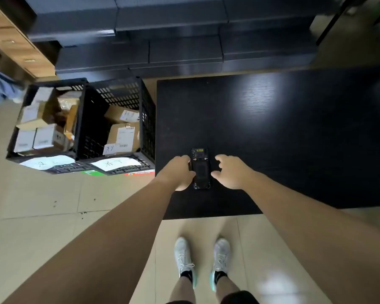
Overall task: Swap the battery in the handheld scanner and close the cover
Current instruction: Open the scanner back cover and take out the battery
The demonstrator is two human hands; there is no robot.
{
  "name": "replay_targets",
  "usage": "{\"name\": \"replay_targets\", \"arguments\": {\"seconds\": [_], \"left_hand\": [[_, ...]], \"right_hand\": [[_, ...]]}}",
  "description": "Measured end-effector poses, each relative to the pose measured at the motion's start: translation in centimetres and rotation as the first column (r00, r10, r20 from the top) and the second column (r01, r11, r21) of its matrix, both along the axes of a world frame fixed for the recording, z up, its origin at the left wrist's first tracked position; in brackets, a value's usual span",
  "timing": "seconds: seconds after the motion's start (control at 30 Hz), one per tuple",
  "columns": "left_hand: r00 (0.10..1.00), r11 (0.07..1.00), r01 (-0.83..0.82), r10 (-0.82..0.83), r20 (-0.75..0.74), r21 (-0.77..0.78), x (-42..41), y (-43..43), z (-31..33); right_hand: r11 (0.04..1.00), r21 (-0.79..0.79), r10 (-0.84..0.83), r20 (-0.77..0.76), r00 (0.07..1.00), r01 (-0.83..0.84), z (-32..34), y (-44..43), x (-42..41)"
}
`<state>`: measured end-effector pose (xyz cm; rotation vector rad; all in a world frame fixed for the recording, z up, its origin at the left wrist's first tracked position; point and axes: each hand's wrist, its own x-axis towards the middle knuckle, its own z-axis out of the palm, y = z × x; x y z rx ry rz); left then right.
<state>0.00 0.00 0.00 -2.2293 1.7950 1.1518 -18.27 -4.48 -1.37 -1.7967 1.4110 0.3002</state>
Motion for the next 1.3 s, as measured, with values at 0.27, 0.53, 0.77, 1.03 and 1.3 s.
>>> {"name": "replay_targets", "arguments": {"seconds": [0.27,0.53,0.77,1.03,1.3], "left_hand": [[0.986,0.983,-0.158,0.152,-0.071,-0.09,0.9,-4.1,-4.5],[0.985,0.988,-0.14,0.132,-0.108,-0.069,0.6,-6.4,-8.1],[0.976,0.976,-0.19,0.176,-0.129,-0.107,0.3,-5.6,-9.0],[0.948,0.949,-0.282,0.254,-0.191,-0.138,0.5,-5.7,-9.4],[0.925,0.924,-0.339,0.294,-0.239,-0.175,0.4,-5.6,-9.7]], "right_hand": [[0.975,-0.062,-0.204,0.128,0.971,0.213,-3.5,-2.5,1.8],[0.966,-0.077,-0.23,0.167,0.959,0.246,-7.3,-4.5,1.9],[0.959,-0.08,-0.25,0.21,0.945,0.271,-8.8,-4.1,2.0],[0.944,-0.12,-0.27,0.261,0.927,0.309,-10.5,-3.9,1.9],[0.936,-0.093,-0.295,0.325,0.899,0.341,-11.2,-4.2,1.4]]}}
